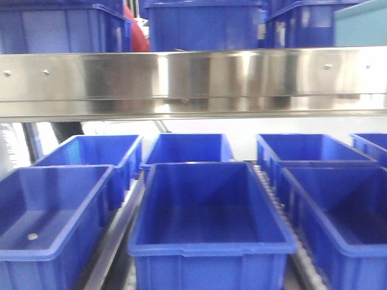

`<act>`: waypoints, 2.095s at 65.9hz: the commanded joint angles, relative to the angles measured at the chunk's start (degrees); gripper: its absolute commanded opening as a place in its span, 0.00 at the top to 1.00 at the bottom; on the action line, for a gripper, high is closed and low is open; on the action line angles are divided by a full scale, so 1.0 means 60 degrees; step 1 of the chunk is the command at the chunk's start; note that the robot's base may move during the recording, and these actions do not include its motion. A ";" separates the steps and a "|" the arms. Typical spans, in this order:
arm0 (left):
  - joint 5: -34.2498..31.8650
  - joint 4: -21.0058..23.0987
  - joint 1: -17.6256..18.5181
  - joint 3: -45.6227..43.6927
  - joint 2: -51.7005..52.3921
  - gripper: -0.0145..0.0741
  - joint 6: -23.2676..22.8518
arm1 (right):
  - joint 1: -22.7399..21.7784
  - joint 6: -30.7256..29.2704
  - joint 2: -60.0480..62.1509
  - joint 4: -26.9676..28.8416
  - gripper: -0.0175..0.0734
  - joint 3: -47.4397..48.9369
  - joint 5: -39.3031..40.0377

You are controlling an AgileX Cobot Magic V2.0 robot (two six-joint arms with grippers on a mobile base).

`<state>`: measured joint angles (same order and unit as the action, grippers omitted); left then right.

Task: Move two blue bins to right shelf middle

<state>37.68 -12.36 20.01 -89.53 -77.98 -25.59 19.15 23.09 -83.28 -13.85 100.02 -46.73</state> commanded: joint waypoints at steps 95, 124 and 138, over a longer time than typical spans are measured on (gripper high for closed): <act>-0.0547 -0.0007 -0.0016 -0.0075 0.0070 0.96 -0.0068 | -0.0007 -0.0084 0.0096 -0.0207 0.99 0.0095 0.0378; -0.0547 -0.0007 -0.0016 -0.0075 0.0070 0.96 -0.0068 | -0.0007 -0.0084 0.0096 -0.0207 0.99 0.0095 0.0378; -0.0547 -0.0007 -0.0016 -0.0075 0.0070 0.96 -0.0068 | -0.0007 -0.0084 0.0096 -0.0207 0.99 0.0095 0.0378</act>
<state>37.42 -12.48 20.01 -89.53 -78.04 -25.59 19.15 23.09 -83.28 -13.85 100.02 -46.73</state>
